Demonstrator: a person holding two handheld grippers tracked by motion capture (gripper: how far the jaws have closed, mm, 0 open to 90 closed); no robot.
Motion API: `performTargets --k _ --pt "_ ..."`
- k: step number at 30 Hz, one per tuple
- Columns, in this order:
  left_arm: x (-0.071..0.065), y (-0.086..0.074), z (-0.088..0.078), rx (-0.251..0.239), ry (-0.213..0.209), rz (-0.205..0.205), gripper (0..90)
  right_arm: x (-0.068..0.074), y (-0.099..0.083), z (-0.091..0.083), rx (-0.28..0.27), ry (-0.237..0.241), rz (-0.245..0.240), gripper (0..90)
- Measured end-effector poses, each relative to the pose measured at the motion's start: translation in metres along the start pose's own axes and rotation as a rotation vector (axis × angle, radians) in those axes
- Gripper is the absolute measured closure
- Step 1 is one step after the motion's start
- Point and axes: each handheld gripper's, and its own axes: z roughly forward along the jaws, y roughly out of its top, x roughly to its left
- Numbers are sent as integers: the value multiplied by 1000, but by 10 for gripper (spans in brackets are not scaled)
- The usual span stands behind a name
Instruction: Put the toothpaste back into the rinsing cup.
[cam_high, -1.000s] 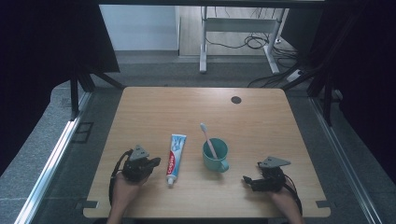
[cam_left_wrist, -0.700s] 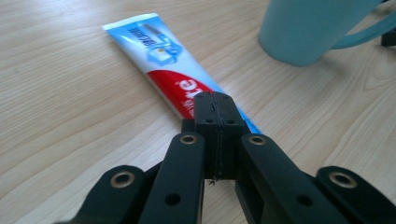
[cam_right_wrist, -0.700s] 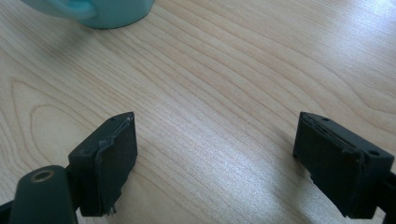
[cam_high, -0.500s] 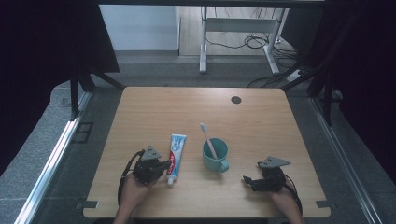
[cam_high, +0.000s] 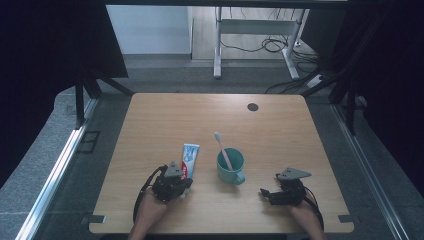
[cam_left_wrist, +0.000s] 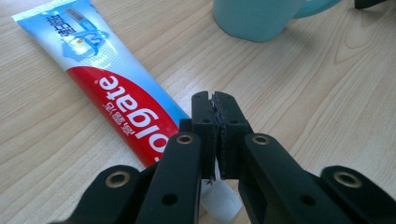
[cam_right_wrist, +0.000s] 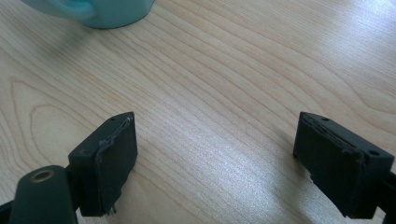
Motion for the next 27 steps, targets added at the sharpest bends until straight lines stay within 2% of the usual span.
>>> performTargets --k 9,15,19,21,27 --pt "2 -2 -1 9 -8 -10 883 0 0 0 0 0 0 136" --pt "9 -4 -6 13 18 -26 883 0 0 0 0 0 0 136" --pt "17 -8 -11 14 43 -40 883 0 0 0 0 0 0 136" --pt "25 -11 -15 10 63 -62 882 0 0 0 0 0 0 136" --pt "28 -14 -15 14 64 -72 873 0 0 0 0 0 0 136"
